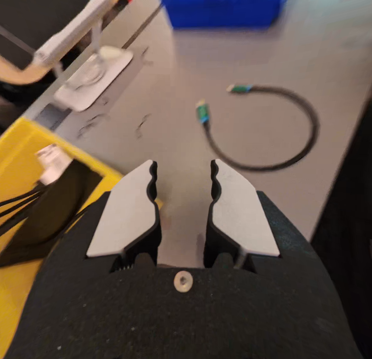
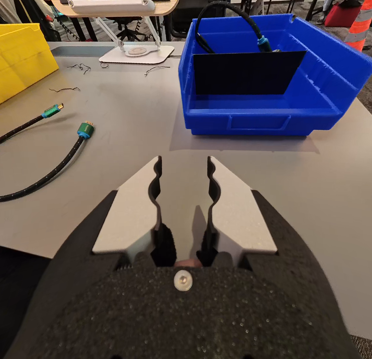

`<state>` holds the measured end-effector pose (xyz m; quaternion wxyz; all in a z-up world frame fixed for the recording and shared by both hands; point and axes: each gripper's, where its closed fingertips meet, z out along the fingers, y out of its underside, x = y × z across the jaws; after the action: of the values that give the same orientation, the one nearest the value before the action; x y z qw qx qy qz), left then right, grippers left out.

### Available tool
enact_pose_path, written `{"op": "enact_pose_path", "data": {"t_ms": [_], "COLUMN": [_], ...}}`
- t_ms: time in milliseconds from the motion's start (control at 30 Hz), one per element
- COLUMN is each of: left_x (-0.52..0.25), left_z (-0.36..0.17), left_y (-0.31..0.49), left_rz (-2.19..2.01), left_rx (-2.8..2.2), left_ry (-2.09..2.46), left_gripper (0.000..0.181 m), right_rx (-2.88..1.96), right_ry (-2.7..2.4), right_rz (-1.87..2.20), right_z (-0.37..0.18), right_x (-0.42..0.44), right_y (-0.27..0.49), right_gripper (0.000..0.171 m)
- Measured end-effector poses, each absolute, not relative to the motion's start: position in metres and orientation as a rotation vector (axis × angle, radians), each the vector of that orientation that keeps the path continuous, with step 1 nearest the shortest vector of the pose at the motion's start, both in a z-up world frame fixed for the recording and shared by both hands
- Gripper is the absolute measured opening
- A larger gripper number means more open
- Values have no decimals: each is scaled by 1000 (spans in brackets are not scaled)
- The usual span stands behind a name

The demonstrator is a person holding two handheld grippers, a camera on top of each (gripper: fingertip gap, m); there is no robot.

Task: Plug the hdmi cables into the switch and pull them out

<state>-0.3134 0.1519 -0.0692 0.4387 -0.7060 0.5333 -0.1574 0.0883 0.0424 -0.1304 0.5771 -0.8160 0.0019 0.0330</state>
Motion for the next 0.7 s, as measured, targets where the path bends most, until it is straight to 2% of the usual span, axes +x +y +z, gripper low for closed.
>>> {"op": "enact_pose_path", "data": {"t_ms": [100,167,233,367,467,600,700], "left_x": [-387,-420,-432,-453,-466,-469,-464], "left_z": [-90,-103,-114,-125,-141,-146,-142], "left_y": [184,203,208,226,226,223,223], "left_rz": [9,136,-21,-223,-274,-241,-171], "left_rx": [-1887,-1928,-1999,-2139,-2270,-2295,-2229], "left_ry": [1476,1538,1595,1671,1789,1893,1844], "left_gripper": [48,44,41,51,43,17,11], "right_rx": [-1918,-1924,-1930,-1936,-1941,-1949,-1952], "right_ry": [0,-6,-14,-38,-48,-42,-29], "right_rz": [79,84,90,88,83,80,81], "right_z": [-132,-134,-135,-136,-137,-138,-139], "right_x": [86,84,81,76,75,78,81], "right_y": [43,45,47,50,50,48,46], "right_gripper": [44,44,44,44,44,44,44]}}
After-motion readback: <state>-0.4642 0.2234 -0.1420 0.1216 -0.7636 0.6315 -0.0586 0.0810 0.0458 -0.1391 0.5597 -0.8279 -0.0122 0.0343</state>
